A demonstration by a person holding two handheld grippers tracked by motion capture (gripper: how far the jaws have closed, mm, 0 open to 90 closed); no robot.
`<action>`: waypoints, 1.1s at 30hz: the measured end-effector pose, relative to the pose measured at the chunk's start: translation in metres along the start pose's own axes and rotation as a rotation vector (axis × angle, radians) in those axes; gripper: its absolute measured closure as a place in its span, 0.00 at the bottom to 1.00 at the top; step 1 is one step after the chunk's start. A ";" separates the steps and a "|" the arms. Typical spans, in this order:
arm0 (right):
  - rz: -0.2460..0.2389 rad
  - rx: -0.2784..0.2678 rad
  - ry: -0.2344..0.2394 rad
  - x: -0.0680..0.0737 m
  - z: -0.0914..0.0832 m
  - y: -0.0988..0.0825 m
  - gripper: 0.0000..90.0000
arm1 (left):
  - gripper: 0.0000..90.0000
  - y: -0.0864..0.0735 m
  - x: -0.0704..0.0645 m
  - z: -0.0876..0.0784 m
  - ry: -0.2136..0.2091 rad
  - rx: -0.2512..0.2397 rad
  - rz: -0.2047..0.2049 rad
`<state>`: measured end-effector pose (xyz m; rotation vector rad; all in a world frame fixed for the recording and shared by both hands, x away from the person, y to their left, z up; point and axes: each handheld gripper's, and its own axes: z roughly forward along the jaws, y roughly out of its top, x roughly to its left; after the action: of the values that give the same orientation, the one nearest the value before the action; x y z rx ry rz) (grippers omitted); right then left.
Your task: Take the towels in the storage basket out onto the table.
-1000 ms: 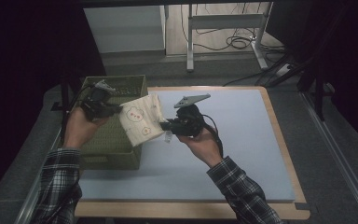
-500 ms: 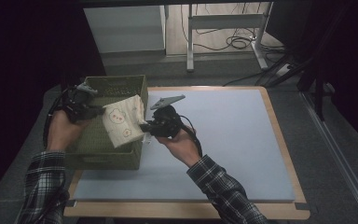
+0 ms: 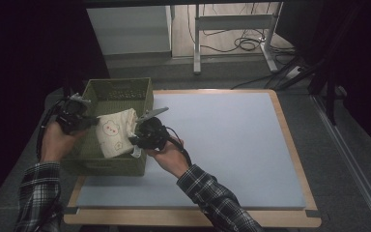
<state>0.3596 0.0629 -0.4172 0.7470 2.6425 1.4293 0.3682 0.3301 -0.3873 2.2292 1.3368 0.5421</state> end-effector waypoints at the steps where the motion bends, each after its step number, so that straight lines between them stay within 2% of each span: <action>1: 0.005 0.004 0.002 0.001 0.003 -0.001 0.90 | 0.94 -0.002 0.001 0.002 0.004 0.006 -0.002; 9: 0.028 0.041 -0.003 0.010 0.032 -0.008 0.90 | 0.94 -0.014 0.007 0.012 0.010 0.030 -0.016; 16: 0.054 0.065 -0.013 0.012 0.045 -0.011 0.89 | 0.94 -0.018 0.007 0.021 0.009 0.041 -0.009; 27: 0.033 0.088 -0.042 0.019 0.046 -0.014 0.87 | 0.94 -0.014 0.000 0.038 -0.015 0.054 0.004; 28: 0.029 0.090 -0.035 0.019 0.046 -0.014 0.80 | 0.93 -0.013 -0.002 0.040 -0.012 0.059 0.004; 33: 0.019 0.081 -0.025 0.019 0.043 -0.012 0.73 | 0.81 -0.012 -0.004 0.044 -0.004 0.041 -0.006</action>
<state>0.3496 0.0985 -0.4479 0.7940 2.6954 1.3150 0.3825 0.3226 -0.4308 2.2577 1.3634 0.5120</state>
